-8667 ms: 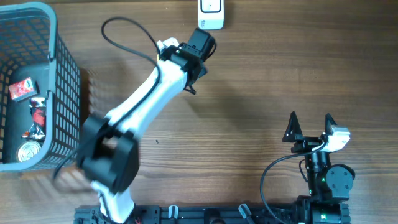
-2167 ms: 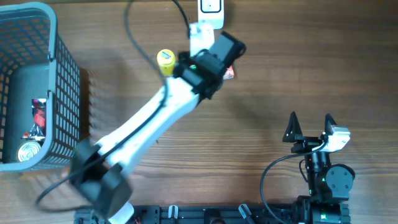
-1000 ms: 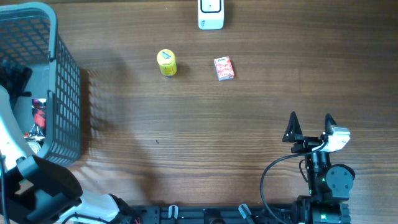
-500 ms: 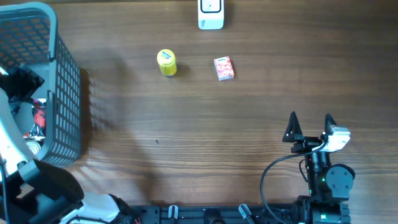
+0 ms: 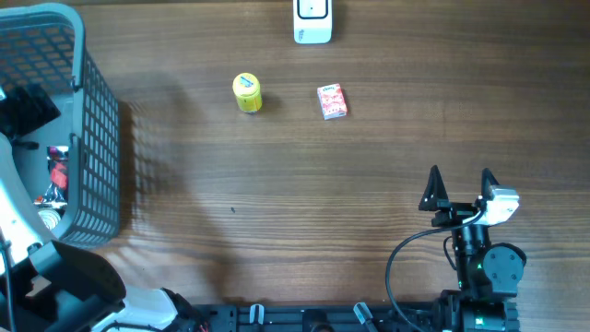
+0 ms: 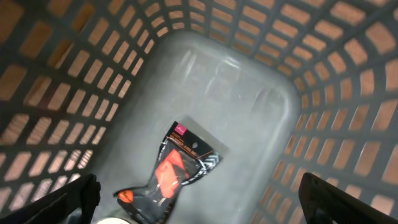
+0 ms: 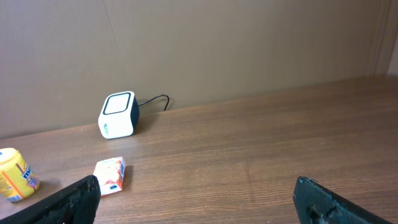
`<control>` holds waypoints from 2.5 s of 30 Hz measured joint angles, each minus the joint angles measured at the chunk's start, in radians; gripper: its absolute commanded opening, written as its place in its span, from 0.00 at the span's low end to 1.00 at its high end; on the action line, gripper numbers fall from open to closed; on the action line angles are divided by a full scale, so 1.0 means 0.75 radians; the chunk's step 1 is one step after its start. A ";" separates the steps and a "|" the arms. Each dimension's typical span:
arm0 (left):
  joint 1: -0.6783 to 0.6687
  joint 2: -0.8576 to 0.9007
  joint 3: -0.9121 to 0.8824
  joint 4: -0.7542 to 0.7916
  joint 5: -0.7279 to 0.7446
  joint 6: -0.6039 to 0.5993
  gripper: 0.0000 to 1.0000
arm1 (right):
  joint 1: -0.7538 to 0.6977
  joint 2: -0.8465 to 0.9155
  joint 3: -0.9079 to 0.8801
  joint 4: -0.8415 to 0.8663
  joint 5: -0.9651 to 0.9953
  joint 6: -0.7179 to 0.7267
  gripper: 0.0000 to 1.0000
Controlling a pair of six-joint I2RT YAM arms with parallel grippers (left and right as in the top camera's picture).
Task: Scan the item barcode
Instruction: 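Move the left gripper back into the basket toward the hex wrench package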
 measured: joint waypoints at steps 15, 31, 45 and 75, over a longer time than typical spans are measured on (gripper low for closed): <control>0.117 0.227 -0.019 -0.157 0.178 0.203 1.00 | 0.000 0.000 0.000 0.000 0.000 0.000 1.00; 0.194 -0.084 -0.210 0.331 0.266 0.176 1.00 | 0.000 0.000 0.000 0.000 0.000 0.000 1.00; 0.176 -0.195 -0.195 0.617 0.246 0.128 1.00 | 0.000 0.000 0.000 0.001 0.000 0.000 1.00; -0.060 -0.714 -0.475 0.976 0.141 0.137 1.00 | 0.000 0.000 0.000 0.000 0.000 0.000 1.00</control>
